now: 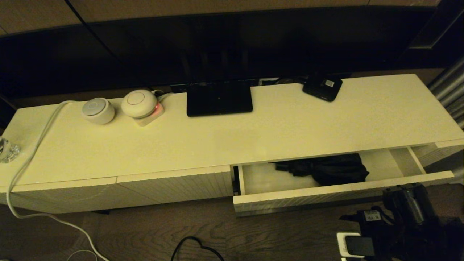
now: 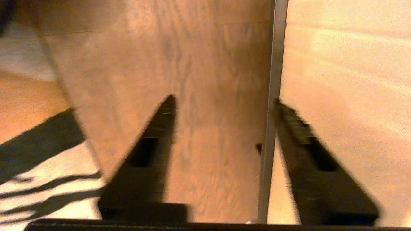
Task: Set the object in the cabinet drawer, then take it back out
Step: Open the drawer
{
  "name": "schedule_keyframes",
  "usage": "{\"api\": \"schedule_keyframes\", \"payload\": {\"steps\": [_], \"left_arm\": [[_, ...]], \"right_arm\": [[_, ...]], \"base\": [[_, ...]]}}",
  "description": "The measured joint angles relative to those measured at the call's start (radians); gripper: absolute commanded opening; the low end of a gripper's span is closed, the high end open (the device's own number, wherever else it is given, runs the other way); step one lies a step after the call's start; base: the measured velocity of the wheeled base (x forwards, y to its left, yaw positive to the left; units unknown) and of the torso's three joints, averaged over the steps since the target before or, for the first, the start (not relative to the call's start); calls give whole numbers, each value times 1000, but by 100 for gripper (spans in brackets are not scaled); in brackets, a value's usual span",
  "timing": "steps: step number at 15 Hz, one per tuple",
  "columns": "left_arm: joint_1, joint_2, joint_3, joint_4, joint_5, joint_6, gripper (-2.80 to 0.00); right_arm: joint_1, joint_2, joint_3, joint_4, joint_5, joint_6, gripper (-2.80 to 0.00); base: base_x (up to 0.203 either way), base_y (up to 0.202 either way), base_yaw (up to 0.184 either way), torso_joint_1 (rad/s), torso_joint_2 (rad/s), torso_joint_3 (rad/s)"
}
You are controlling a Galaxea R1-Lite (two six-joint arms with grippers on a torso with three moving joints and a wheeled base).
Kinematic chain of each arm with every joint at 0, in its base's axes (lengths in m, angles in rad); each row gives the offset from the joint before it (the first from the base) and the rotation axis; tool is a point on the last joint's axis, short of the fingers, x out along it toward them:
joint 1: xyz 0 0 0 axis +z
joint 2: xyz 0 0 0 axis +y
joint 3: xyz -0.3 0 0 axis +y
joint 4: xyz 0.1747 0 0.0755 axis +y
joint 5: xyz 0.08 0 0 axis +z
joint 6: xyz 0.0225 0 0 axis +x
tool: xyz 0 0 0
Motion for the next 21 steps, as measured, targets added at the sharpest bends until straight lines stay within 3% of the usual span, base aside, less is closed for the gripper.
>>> {"api": "schedule_keyframes", "payload": {"steps": [3,6,11,14,19,21], "left_arm": [[0,0,0,0,0,0,-280],[0,0,0,0,0,0,-280],[0,0,0,0,0,0,-280],[0,0,0,1,0,0,-280],[0,0,0,0,0,0,-280],[0,0,0,0,0,0,-280]], "right_arm": [[7,-203,-6,245,2,101,-280],[11,-401,-65,535,5,285,-280],[13,-559,-342,934,35,785,-280],[17,-519,-437,974,35,1080,-280],[22,-355,-539,952,24,1464,-280],[25,-287,-565,896,-2,1574,-280]], "base": [[0,0,0,0,0,0],[0,0,0,0,0,0],[0,0,0,0,0,0],[0,0,0,0,0,0],[0,0,0,0,0,0],[0,0,0,0,0,0]]}}
